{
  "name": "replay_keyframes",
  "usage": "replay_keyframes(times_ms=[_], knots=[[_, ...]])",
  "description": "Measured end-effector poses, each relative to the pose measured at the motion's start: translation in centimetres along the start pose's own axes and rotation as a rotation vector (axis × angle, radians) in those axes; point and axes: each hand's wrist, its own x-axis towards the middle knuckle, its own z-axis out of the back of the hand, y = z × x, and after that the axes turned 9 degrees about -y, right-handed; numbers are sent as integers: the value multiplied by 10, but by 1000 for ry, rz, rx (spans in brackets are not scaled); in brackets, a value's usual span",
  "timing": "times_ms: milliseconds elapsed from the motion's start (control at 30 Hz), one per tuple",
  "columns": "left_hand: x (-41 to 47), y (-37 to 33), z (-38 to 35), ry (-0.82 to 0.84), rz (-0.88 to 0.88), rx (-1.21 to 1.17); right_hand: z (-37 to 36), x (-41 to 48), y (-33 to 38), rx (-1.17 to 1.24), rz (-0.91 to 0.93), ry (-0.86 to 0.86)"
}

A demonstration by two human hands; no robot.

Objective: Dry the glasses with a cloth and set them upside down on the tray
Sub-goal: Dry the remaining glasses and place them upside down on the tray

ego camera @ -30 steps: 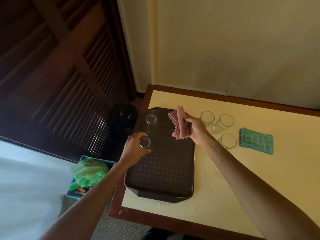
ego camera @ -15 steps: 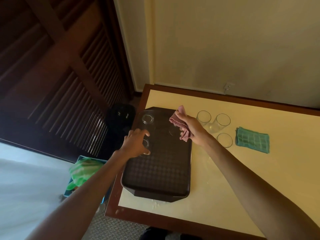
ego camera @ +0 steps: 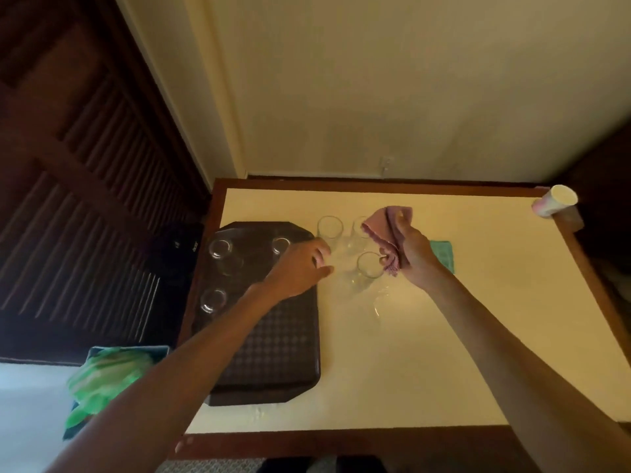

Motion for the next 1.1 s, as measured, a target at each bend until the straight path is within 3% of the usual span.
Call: replay_keyframes(times_ms=[167, 367, 733, 933, 1100], knots=[[31, -30, -79, 116, 113, 130, 72, 0, -7, -153, 21, -208], [51, -30, -137, 36, 248, 141, 103, -8, -13, -82, -41, -319], [43, -52, -141, -279, 294, -75, 137, 5, -24, -57, -144, -206], [38, -103, -93, -396, 244, -286, 103, -10, -13, 50, -162, -93], [32, -142, -72, -412, 193, -311, 69, -23, 9, 91, -91, 24]])
